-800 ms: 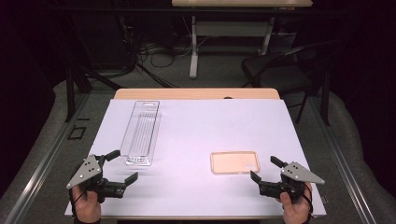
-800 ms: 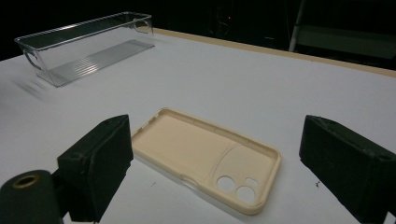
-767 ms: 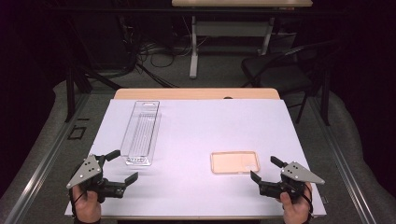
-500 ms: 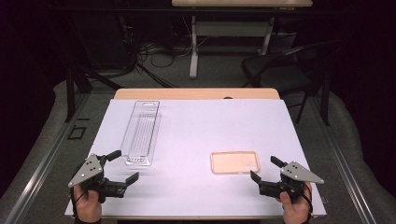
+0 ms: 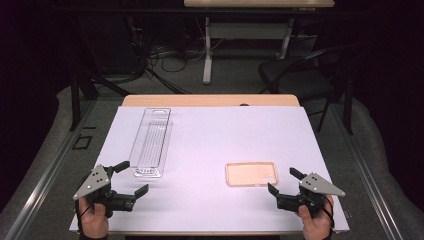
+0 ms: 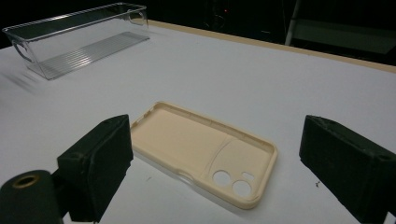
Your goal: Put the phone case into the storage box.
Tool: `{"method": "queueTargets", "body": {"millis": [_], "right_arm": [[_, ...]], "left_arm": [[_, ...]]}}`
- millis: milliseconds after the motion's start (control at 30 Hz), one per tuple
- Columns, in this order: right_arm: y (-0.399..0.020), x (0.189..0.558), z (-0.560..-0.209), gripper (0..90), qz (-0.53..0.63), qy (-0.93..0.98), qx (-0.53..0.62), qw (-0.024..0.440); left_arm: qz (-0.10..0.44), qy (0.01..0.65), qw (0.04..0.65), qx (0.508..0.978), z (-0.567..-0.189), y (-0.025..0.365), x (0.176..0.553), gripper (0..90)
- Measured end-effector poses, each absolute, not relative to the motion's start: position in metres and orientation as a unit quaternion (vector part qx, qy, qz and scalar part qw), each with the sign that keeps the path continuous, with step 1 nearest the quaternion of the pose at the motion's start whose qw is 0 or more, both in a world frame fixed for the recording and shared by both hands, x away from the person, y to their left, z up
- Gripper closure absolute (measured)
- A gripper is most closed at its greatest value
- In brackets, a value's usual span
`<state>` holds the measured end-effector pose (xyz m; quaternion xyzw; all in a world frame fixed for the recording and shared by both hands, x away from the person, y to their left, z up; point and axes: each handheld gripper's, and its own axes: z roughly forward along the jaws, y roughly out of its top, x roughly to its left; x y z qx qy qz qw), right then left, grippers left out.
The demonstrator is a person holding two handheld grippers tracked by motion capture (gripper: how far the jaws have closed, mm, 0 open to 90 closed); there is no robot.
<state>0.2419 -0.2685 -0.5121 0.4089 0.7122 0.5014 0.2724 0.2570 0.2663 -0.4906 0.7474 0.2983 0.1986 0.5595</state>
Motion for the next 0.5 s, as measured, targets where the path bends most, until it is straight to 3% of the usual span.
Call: {"method": "queueTargets", "body": {"millis": [500], "right_arm": [[-0.2684,0.2478,-0.5151,9.2,0.462,0.731,0.431,0.258]], "left_arm": [[0.173,0.293,0.532,0.775,-0.4950,0.2593,0.2615,0.7]]}}
